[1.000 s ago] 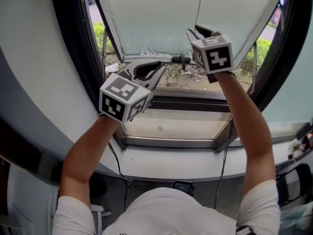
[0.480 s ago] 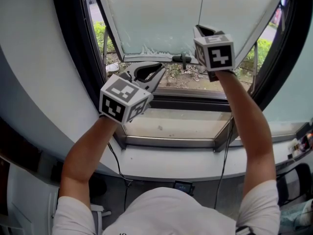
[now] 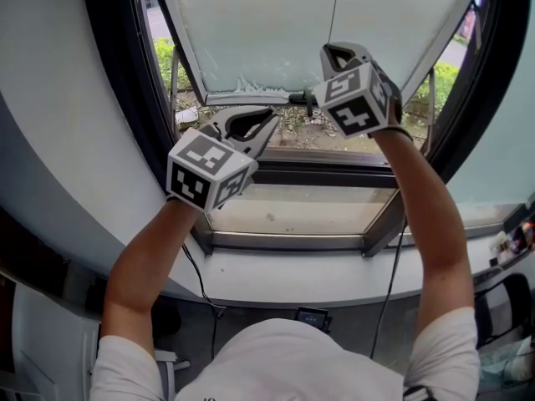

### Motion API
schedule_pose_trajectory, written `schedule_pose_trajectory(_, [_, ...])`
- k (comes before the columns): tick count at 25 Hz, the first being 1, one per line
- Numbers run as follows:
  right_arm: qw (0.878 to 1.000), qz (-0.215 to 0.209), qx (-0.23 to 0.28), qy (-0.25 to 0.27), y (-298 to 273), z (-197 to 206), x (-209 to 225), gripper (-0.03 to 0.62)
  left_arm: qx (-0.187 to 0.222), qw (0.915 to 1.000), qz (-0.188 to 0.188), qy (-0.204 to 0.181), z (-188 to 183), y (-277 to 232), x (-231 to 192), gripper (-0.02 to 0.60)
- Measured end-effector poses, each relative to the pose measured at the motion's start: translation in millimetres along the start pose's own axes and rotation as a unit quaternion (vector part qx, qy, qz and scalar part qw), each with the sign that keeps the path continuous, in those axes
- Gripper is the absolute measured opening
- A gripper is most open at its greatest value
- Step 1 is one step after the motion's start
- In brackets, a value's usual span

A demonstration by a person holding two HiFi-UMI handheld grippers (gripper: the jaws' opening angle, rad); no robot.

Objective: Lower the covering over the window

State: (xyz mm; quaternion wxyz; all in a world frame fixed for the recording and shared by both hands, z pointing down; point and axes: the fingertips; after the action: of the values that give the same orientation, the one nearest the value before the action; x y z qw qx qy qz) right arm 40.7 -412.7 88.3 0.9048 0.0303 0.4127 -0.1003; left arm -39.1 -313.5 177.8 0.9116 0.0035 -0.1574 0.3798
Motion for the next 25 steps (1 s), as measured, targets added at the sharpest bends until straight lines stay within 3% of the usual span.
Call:
schedule_pose_trajectory(11, [0.992, -0.014, -0.061, 0.108, 1.0, 18.1, -14.0, 0.021, -0.003, 0.9999, 0.007, 0.007, 7.2, -4.8, 4.8, 0.034])
schedule_pose_trajectory(25, [0.982, -0.053, -0.103, 0.147, -1.3, 62.5, -51.6, 0.021, -0.007, 0.9999, 0.000, 0.011, 12.1, -4.3, -1.0, 0.034])
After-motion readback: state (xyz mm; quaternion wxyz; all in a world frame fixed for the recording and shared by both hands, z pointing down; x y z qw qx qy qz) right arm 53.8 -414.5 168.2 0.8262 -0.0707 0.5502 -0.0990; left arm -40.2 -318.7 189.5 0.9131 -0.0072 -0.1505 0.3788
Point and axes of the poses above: the fingertips, and each gripper's own axes: y backward along the fingers, x to its right, z out of its underside, and after that the axes turned 6 degrees about -x, right-handed
